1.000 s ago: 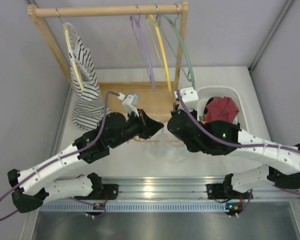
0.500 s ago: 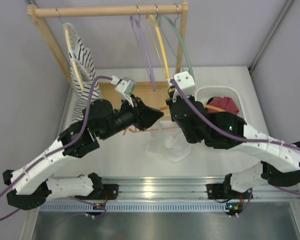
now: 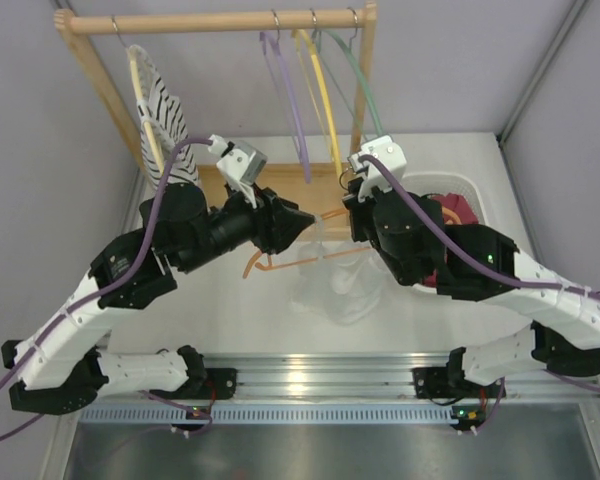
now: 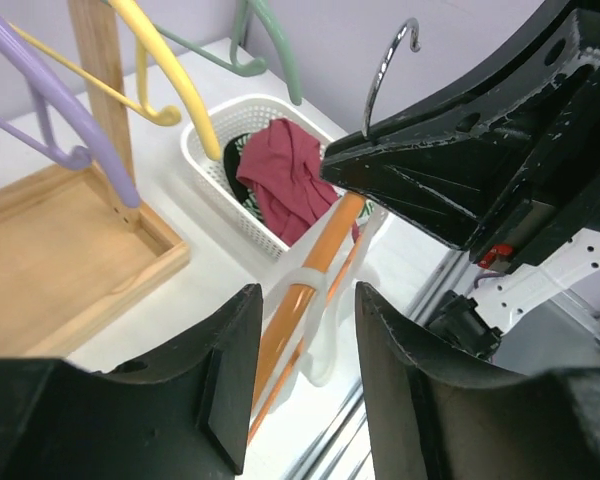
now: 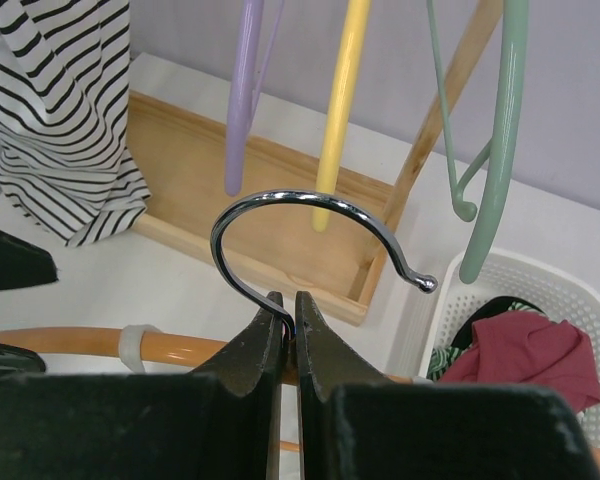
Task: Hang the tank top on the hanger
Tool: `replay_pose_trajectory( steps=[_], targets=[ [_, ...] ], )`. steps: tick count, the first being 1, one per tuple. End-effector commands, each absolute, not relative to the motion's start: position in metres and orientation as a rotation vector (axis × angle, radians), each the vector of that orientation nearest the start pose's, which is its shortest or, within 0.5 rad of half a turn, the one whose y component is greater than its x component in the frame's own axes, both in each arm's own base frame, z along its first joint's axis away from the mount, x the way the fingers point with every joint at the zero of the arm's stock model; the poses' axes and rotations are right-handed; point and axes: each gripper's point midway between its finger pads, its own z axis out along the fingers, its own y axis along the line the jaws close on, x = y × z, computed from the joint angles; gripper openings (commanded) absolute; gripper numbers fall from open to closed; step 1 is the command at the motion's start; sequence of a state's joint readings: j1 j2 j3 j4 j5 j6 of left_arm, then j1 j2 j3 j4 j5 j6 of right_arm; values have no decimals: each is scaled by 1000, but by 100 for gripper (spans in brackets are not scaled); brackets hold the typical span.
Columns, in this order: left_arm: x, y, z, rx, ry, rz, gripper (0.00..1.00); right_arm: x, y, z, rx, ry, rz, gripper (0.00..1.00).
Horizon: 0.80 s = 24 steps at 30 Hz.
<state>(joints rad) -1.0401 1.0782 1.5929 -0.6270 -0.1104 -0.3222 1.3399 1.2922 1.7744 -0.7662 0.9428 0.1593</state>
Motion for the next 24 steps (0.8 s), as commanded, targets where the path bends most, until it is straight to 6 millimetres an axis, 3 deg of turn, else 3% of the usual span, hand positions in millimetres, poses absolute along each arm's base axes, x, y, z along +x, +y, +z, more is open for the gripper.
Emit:
replay_pose_trajectory(
  steps=[1, 10, 18, 24],
  targets=[
    [167, -257, 465, 613, 1649, -815, 48, 195, 259, 465, -369, 1651, 321, 0],
    [148, -290, 433, 926, 1633, -869, 53, 190, 263, 458, -414, 1660, 329, 0],
    [159, -307, 409, 989, 1658, -823, 54, 186, 261, 454, -435, 1669, 329, 0],
    [157, -311, 404, 996, 1639, -851, 53, 184, 260, 452, -442, 1672, 331, 0]
  ],
)
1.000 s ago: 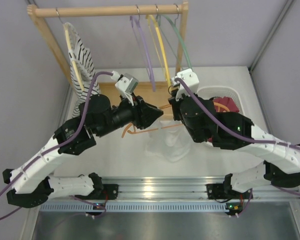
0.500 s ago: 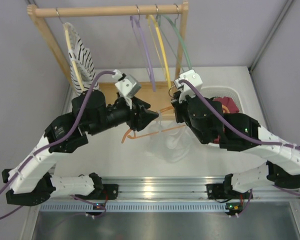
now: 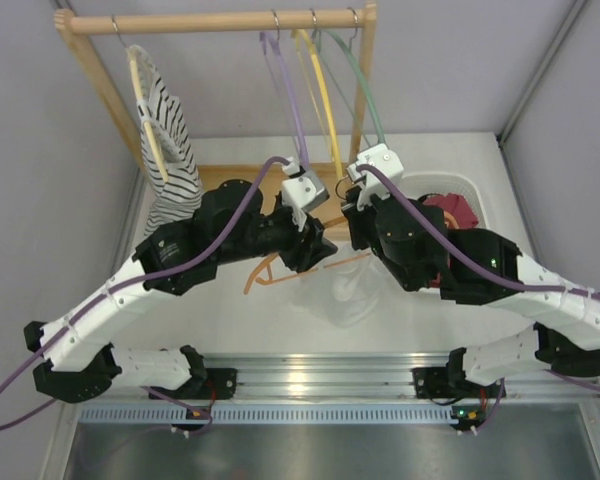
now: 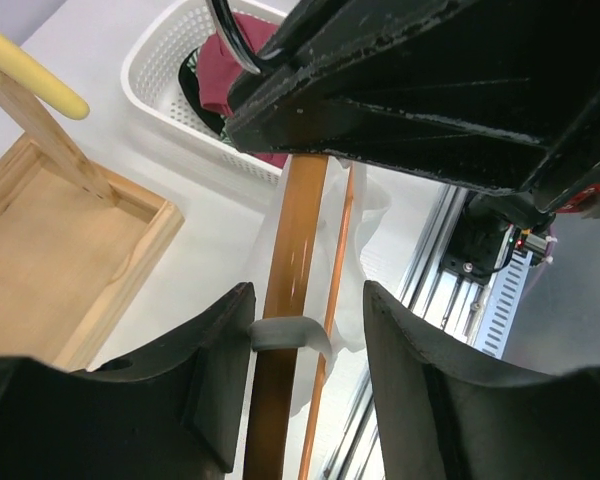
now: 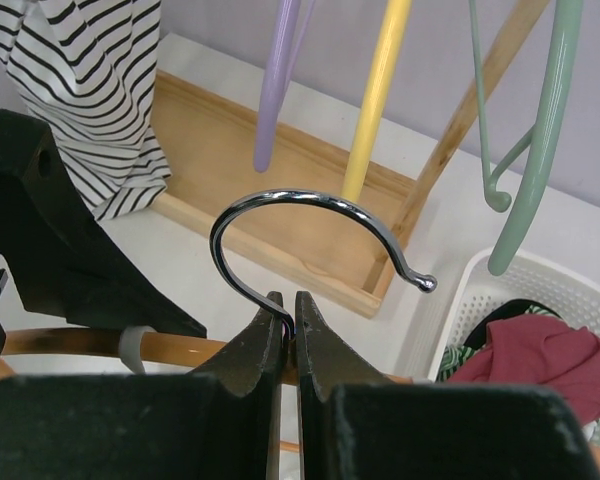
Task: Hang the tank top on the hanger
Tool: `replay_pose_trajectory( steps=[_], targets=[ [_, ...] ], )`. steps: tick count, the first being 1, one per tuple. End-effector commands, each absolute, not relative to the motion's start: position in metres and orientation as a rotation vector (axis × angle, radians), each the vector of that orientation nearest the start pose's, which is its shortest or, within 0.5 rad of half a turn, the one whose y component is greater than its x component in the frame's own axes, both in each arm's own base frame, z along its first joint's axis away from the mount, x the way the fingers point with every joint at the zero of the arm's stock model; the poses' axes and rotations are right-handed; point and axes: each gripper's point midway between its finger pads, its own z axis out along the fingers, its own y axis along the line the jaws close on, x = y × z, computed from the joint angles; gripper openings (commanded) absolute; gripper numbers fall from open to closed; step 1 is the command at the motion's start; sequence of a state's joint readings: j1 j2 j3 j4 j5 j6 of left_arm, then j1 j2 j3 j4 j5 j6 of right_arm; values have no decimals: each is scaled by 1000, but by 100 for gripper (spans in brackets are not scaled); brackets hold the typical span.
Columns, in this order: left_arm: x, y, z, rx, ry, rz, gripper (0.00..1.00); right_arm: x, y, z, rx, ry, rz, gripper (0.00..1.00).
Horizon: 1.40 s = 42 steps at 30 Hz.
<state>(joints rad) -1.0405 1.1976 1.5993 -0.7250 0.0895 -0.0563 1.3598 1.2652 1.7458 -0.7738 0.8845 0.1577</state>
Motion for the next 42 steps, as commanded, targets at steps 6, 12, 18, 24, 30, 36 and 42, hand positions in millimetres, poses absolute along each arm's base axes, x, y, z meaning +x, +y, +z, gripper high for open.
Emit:
replay_pose_trajectory(
  steps=[6, 12, 18, 24, 30, 36, 42],
  targets=[
    [154, -314, 390, 978, 1639, -889, 40, 182, 263, 449, -459, 1677, 327, 0],
    [156, -316, 374, 915, 1652, -924, 0, 182, 265, 442, -473, 1688, 309, 0],
    [154, -315, 360, 824, 1647, -983, 0, 181, 266, 430, -479, 1704, 300, 10],
    [148, -310, 340, 779, 1672, -1025, 0, 180, 266, 418, -485, 1714, 301, 43],
    [147, -302, 319, 717, 1713, -1032, 0, 180, 266, 419, -471, 1717, 313, 73],
    [158, -275, 301, 553, 1737, -961, 0, 179, 246, 439, -396, 1691, 351, 86],
    [179, -234, 292, 353, 1770, -785, 0, 177, 228, 449, -328, 1685, 386, 89]
  ],
)
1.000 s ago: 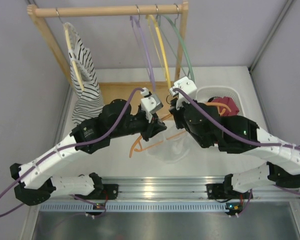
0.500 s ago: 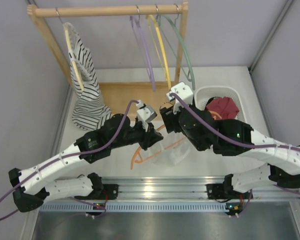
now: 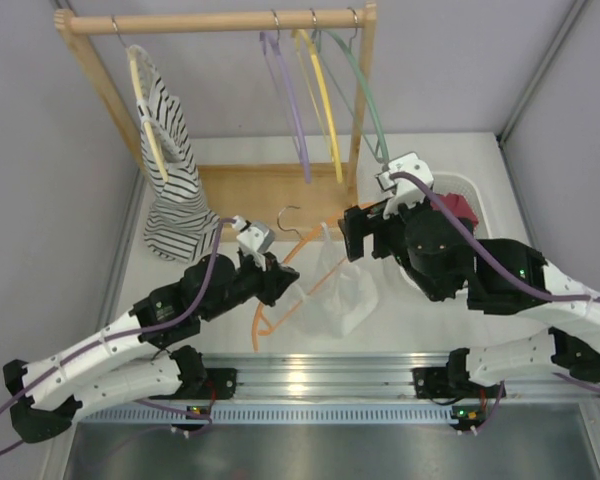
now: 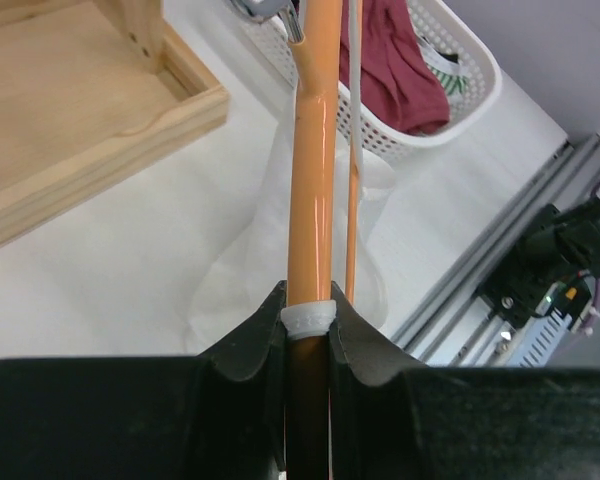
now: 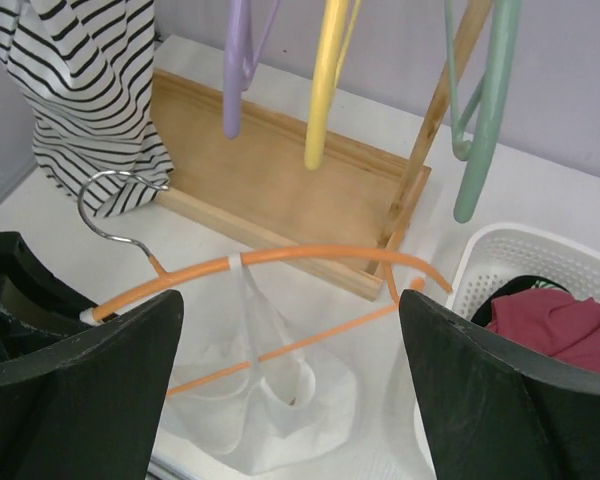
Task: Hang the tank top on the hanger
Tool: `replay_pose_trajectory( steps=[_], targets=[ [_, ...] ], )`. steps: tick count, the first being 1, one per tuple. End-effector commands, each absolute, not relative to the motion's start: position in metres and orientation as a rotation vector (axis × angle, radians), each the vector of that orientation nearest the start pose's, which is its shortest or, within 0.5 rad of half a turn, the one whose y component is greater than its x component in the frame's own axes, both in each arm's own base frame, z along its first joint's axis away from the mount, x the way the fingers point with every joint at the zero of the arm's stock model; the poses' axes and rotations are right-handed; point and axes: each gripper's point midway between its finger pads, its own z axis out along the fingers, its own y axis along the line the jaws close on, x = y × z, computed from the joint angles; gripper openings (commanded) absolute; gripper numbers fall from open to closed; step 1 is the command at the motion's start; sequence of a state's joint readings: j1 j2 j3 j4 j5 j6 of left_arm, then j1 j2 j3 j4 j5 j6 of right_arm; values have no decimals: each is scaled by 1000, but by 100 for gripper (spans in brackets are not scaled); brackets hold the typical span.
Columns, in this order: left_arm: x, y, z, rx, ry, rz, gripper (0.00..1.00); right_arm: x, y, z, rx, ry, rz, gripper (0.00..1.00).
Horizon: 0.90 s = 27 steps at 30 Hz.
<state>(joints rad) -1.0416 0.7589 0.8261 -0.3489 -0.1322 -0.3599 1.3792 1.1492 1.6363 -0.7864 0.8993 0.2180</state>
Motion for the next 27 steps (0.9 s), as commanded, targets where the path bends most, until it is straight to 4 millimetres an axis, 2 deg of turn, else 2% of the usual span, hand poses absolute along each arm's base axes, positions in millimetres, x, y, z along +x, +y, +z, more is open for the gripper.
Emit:
replay_pose_trajectory(
  steps=[1, 4, 6, 7, 8, 9, 13, 14, 15, 16, 18, 19, 21, 22, 23, 24, 25, 27],
  targets=[
    [183, -229, 292, 320, 1772, -762, 0, 177, 225, 448, -312, 1689, 391, 89],
    [197, -205, 289, 199, 1795, -633, 0, 175, 213, 451, -261, 1693, 417, 89],
    [206, -189, 295, 125, 1800, -534, 0, 174, 206, 452, -246, 1695, 433, 89],
    [210, -184, 289, 99, 1826, -481, 0, 172, 204, 449, -242, 1704, 440, 89],
    [212, -178, 298, 66, 1820, -457, 0, 171, 199, 450, -235, 1705, 447, 89],
    [217, -166, 296, 16, 1828, -385, 0, 171, 198, 448, -227, 1712, 452, 89],
    [228, -153, 315, -52, 1804, -266, 0, 167, 190, 443, -236, 1727, 462, 89],
    [230, -152, 333, -67, 1779, -265, 0, 166, 187, 443, -239, 1727, 467, 89],
    [233, -152, 341, -53, 1769, -241, 0, 166, 186, 442, -245, 1728, 466, 89],
    [238, -152, 360, -75, 1748, -218, 0, 165, 186, 441, -249, 1730, 466, 89],
    [242, -149, 373, -70, 1753, -153, 0, 164, 182, 442, -255, 1728, 464, 89],
    [247, -150, 391, -101, 1736, -126, 0, 165, 181, 443, -253, 1728, 463, 90],
    [250, -146, 399, -93, 1749, -60, 0, 163, 179, 444, -260, 1725, 469, 90],
    [254, -150, 401, -90, 1757, -29, 0, 163, 180, 443, -270, 1727, 469, 90],
    [255, -146, 422, -125, 1730, -39, 0, 162, 179, 444, -269, 1725, 473, 90],
    [256, -145, 424, -111, 1738, -14, 0, 162, 178, 444, -274, 1724, 471, 90],
    [260, -147, 437, -123, 1728, -23, 0, 162, 179, 444, -280, 1725, 472, 90],
    [268, -146, 442, -102, 1746, -9, 0, 162, 178, 443, -290, 1722, 469, 90]
  ],
)
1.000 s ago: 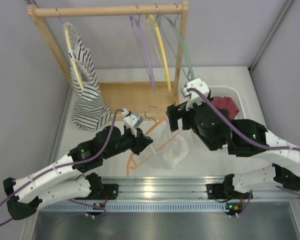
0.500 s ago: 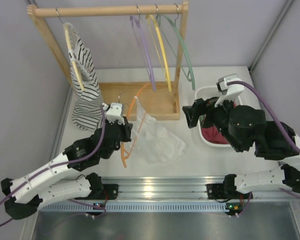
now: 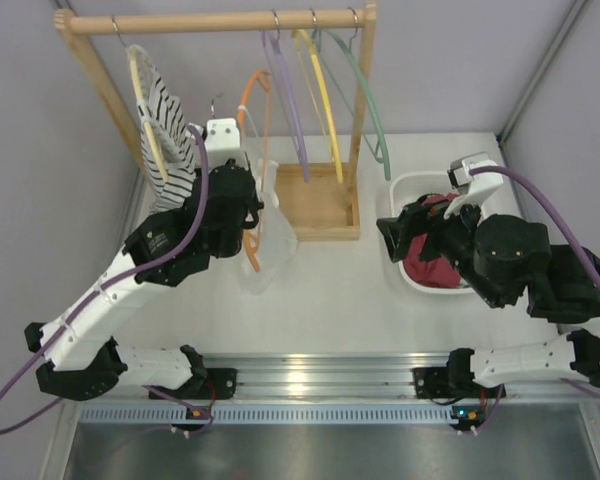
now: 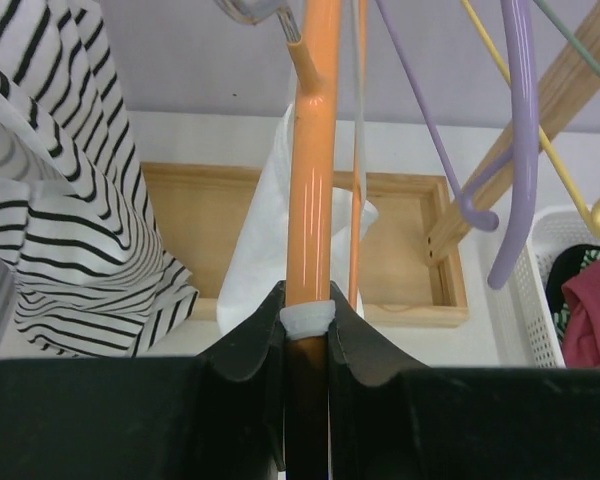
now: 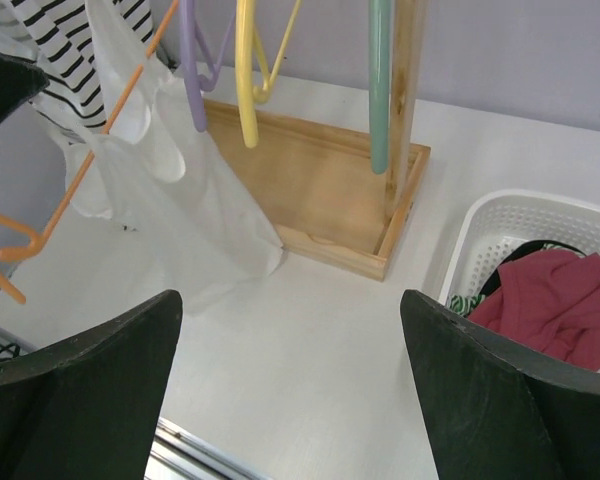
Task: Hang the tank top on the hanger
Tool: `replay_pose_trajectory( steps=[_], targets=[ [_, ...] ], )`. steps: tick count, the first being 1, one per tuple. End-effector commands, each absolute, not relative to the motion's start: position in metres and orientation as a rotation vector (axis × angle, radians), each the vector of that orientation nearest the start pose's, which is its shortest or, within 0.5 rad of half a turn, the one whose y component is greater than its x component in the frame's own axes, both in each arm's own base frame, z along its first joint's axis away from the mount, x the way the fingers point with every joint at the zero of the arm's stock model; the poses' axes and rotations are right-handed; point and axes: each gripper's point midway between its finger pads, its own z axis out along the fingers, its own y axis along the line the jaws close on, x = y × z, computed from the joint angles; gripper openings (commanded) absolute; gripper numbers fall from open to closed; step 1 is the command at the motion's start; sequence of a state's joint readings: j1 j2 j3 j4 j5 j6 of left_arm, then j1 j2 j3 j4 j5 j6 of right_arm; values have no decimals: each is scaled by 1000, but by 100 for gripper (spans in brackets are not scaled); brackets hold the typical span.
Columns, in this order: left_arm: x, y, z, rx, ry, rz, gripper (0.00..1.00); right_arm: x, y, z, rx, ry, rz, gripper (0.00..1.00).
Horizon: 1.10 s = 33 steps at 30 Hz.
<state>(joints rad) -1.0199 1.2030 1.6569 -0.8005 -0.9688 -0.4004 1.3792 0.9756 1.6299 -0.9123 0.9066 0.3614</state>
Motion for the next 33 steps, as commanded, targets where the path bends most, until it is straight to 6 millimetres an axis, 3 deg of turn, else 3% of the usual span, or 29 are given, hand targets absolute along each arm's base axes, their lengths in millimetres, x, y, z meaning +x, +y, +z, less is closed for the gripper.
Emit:
replay_pose_trajectory(
  steps=[1, 2, 4, 5, 7, 10, 15, 23, 24, 33],
  targets=[
    [274, -152, 439, -84, 1766, -4, 0, 161, 179, 443, -294, 1721, 473, 90],
    [280, -146, 450, -108, 1753, -14, 0, 162, 180, 443, -299, 1720, 469, 90],
    [289, -153, 456, -70, 1774, -52, 0, 161, 181, 444, -313, 1717, 466, 91],
    [298, -145, 456, -88, 1785, -39, 0, 162, 183, 443, -318, 1717, 461, 91],
    [307, -148, 458, -68, 1804, -48, 0, 162, 184, 442, -330, 1716, 455, 91],
    [312, -149, 469, -48, 1778, -66, 0, 162, 188, 442, -345, 1709, 457, 91],
    [325, -133, 480, -48, 1765, -59, 0, 162, 211, 433, -412, 1707, 454, 93],
    [330, -115, 494, -46, 1747, -23, 0, 151, 274, 396, -625, 1732, 546, 93],
    [332, -115, 489, -37, 1764, 3, 0, 151, 278, 391, -635, 1736, 551, 93],
    [337, -90, 514, -56, 1710, 90, 0, 154, 294, 352, -689, 1765, 580, 93]
  ],
)
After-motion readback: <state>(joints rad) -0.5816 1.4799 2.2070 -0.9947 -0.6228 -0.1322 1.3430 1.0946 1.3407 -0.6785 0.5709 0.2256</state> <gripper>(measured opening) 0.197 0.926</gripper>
